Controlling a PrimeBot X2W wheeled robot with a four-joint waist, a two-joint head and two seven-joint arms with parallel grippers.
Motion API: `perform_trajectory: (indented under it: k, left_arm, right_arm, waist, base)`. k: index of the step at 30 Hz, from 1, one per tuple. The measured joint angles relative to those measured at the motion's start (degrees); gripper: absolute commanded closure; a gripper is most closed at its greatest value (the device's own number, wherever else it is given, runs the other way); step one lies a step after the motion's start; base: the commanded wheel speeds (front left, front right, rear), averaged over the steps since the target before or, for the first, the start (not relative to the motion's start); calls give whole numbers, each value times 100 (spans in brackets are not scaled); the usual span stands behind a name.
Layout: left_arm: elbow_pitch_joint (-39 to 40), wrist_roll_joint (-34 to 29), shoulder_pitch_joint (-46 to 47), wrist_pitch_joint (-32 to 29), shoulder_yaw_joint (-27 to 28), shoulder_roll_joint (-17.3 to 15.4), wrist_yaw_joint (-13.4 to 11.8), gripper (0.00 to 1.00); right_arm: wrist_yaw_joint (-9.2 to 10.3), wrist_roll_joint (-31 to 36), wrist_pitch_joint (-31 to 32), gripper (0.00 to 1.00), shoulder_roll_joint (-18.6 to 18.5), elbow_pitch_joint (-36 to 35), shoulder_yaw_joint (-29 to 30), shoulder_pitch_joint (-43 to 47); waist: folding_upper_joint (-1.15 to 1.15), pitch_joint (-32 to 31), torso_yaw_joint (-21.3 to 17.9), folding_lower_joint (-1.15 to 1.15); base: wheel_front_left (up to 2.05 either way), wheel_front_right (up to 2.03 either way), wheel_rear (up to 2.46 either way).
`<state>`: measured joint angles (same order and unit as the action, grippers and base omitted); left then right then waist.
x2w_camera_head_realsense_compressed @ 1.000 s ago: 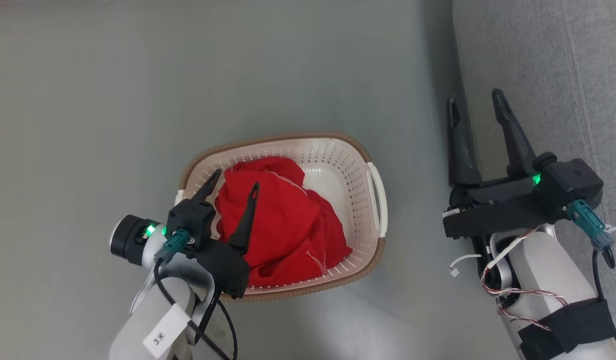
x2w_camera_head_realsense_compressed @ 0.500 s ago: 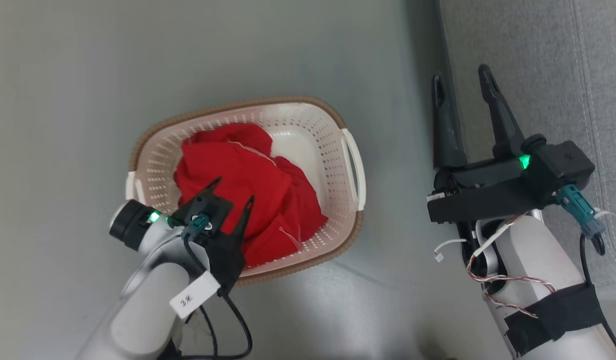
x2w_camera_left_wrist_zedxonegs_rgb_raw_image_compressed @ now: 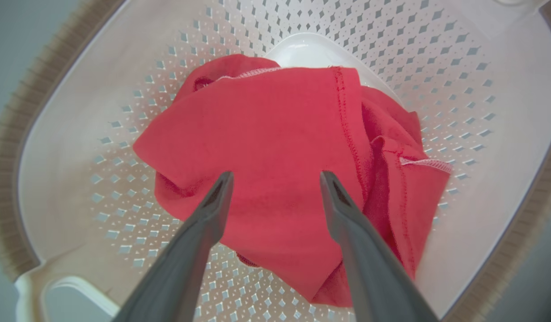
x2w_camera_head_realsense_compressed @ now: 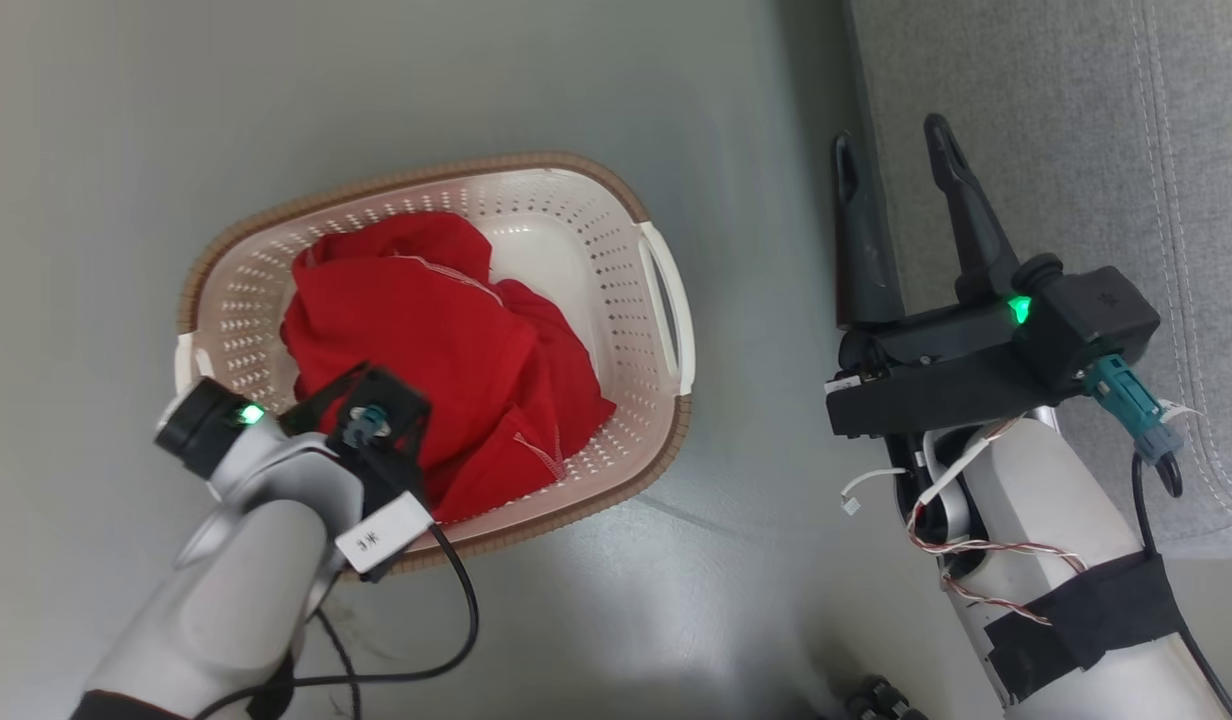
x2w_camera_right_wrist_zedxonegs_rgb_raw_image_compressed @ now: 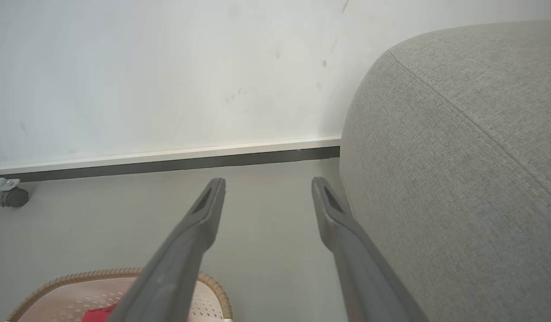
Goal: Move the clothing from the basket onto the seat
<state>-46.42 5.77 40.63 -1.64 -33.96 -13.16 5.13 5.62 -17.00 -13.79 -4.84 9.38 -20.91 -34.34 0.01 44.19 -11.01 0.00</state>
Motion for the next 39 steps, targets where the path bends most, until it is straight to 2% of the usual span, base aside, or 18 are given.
perform_trajectory:
  k: [20, 35, 36, 37, 38, 39]
  left_arm:
    - [-932, -244, 598, -460, -180, -276, 94, 0]
    - [-1580, -394, 1055, -1226, -545, -177, 154, 0]
    - [-1618, -394, 1060, -1240, -547, -154, 155, 55]
    - [-1646, -393, 1060, -1282, -549, -131, 193, 90]
    - [-1672, -393, 1061, -1326, -554, -105, 196, 100]
    - [-1701, -392, 1061, -1344, -559, -87, 196, 100]
  right_arm:
    - [18, -66, -49, 0, 111, 76, -266, -153]
    - [26, -123, -75, 0, 134, 62, -417, -266]
    - [26, -123, -75, 0, 135, 67, -421, -266]
    - [31, -124, -76, 0, 135, 68, -423, -266]
    - [45, -124, -76, 0, 136, 66, -426, -266]
    - [45, -124, -76, 0, 136, 65, -431, -266]
  waist:
    - [0, 373, -398, 0]
    - [0, 637, -604, 0]
    - [0, 647, -612, 0]
    - [0, 654, -618, 0]
    - [0, 659, -622, 0]
    - [0, 663, -624, 0]
  base:
    - [0, 0, 0]
    - [0, 0, 0]
    - [0, 0, 0]
    - [0, 0, 0]
    - [0, 0, 0]
    - [0, 0, 0]
